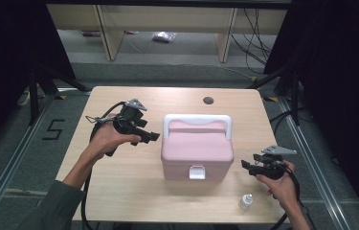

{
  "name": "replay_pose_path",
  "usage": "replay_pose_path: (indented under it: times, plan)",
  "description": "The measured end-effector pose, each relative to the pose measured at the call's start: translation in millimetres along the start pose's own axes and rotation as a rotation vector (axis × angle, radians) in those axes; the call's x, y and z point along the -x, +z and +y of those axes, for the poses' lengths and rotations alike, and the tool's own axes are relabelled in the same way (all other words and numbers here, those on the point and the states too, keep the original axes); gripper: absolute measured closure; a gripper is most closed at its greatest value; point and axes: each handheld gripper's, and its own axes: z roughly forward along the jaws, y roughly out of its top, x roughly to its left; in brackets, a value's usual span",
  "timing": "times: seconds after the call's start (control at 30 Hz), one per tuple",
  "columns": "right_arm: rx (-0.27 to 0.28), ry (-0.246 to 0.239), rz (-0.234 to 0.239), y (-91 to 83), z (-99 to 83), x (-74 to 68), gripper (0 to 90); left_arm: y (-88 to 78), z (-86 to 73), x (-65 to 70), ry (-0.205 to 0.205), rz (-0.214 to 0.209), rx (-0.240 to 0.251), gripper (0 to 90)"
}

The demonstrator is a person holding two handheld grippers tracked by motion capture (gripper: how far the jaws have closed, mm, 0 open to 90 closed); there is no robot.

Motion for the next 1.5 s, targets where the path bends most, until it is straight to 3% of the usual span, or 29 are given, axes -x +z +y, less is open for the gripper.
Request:
replay_pose_path:
  times: [0.13,0.2,0.23,0.37,0.57,0.6,0.67,0.83,0.87,0.97,1.0,1.1,1.17,1.2,1.27,1.3,1.37,1.43,1.47,1.5]
  plan:
    - [0.002,0.003,0.001,1.1,-0.6,-0.2,38.2,-3.8,9.8,1.5,0.028,-0.008,-0.004,25.6]
    - [-0.003,0.009,0.007,1.5,-0.9,0.0,38.2,-4.1,15.8,2.2,0.061,-0.012,-0.029,24.8]
    - [-0.016,0.039,0.004,0.9,-1.3,-2.3,38.2,-3.4,19.6,3.4,0.076,-0.016,-0.035,24.3]
    - [-0.004,-0.005,-0.005,2.5,-2.1,2.0,38.2,-1.5,30.9,7.2,0.104,-0.015,-0.055,23.3]
    - [-0.028,0.001,0.0,3.2,-2.9,2.2,38.0,3.3,46.7,13.7,0.156,-0.021,-0.095,22.6]
    - [-0.043,0.043,0.003,2.5,-3.3,-1.0,38.0,3.7,49.3,14.5,0.166,-0.017,-0.102,22.6]
    - [-0.039,0.019,0.0,3.6,-3.5,0.7,38.0,5.1,53.7,16.1,0.176,-0.013,-0.11,22.2]
    - [-0.04,0.025,0.001,5.3,-4.6,0.6,37.9,12.1,63.1,20.9,0.198,-0.021,-0.135,22.2]
    - [-0.035,0.005,0.0,5.9,-4.5,2.2,37.9,13.5,64.8,22.0,0.203,-0.018,-0.139,22.3]
    - [-0.04,0.005,0.003,6.1,-4.8,1.8,37.9,16.1,69.9,23.1,0.205,-0.017,-0.137,22.3]
    - [-0.055,0.035,-0.004,5.1,-5.2,-0.7,37.8,17.0,71.6,23.0,0.212,-0.018,-0.146,22.3]
    - [-0.047,-0.013,-0.015,4.6,-4.8,3.0,37.8,19.3,76.1,24.1,0.233,-0.014,-0.162,23.1]
    - [-0.049,-0.011,-0.014,4.7,-5.0,3.2,37.7,20.5,79.6,25.4,0.245,-0.015,-0.169,23.2]
    - [-0.057,0.017,-0.005,5.4,-5.9,1.5,37.6,21.2,81.2,26.4,0.246,-0.018,-0.169,24.1]
    - [-0.061,0.022,0.003,5.7,-5.9,1.4,37.6,22.4,84.1,28.4,0.251,-0.025,-0.181,24.1]
    - [-0.052,-0.008,-0.009,5.2,-5.7,3.4,37.6,23.0,85.1,29.6,0.254,-0.027,-0.184,24.3]
    - [-0.056,0.016,-0.003,4.7,-6.0,1.3,37.6,23.7,86.9,31.1,0.276,-0.019,-0.197,25.4]
    - [-0.066,0.035,-0.004,3.9,-6.3,-0.4,37.5,25.2,87.9,31.4,0.269,-0.022,-0.2,25.9]
    - [-0.056,0.008,-0.003,4.5,-6.9,1.4,37.5,25.7,88.8,30.7,0.278,-0.024,-0.204,26.3]
    - [-0.057,0.027,0.001,4.4,-7.3,-0.3,37.5,26.7,89.1,30.4,0.277,-0.025,-0.204,28.2]
